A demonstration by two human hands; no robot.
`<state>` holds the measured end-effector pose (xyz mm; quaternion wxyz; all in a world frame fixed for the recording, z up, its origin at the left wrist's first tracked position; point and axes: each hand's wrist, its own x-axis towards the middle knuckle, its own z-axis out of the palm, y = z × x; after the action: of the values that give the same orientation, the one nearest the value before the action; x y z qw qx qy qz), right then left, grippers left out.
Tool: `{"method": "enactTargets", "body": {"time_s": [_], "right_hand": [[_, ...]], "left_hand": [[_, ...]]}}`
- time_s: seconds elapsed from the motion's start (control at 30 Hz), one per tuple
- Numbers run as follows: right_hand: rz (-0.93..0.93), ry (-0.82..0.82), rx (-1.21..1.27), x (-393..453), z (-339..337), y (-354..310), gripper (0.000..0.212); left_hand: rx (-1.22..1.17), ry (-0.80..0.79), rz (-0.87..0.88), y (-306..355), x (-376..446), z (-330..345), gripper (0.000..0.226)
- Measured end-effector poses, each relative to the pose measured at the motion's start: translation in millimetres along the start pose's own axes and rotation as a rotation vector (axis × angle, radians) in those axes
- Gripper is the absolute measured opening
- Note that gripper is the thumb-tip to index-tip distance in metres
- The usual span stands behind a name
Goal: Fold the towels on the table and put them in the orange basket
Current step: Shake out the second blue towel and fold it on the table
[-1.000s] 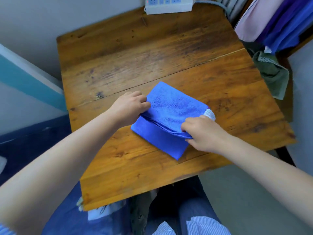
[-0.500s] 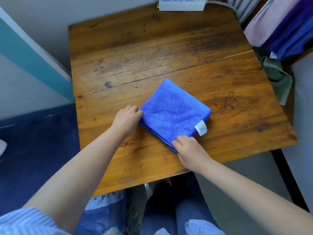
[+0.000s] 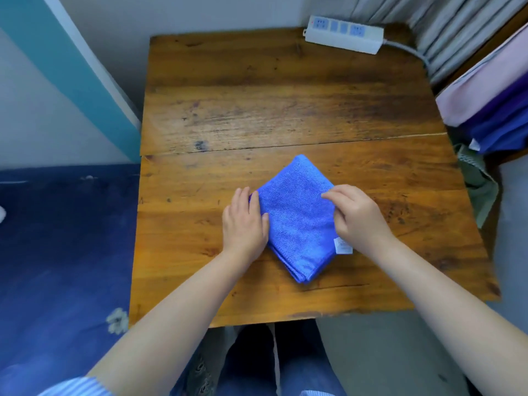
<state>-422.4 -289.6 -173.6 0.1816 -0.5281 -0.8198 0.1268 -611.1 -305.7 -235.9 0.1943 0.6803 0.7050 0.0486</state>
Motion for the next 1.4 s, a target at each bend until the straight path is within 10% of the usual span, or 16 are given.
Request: {"method": "enactTargets", "body": {"time_s": [0.37, 0.9, 1.03, 1.4], "right_hand": [[-0.135, -0.540, -0.329, 64, 69, 35, 0.056], [0.149, -0.513, -0.118, 73, 56, 71, 0.065], [0.072, -0.525, -0.180, 104, 49, 58, 0.029], [-0.065, -0.867, -0.185, 129, 38, 22, 0.014]], "left_hand": [[0.275, -0.017, -0.055, 10, -2, 16, 0.071], [0.207, -0.147, -0.230, 8, 15, 6, 0.061], [0.156, -0.227, -0.323, 10, 35, -12, 0.042], [-0.265, -0.524, -0.557, 8, 11, -33, 0.032]]}}
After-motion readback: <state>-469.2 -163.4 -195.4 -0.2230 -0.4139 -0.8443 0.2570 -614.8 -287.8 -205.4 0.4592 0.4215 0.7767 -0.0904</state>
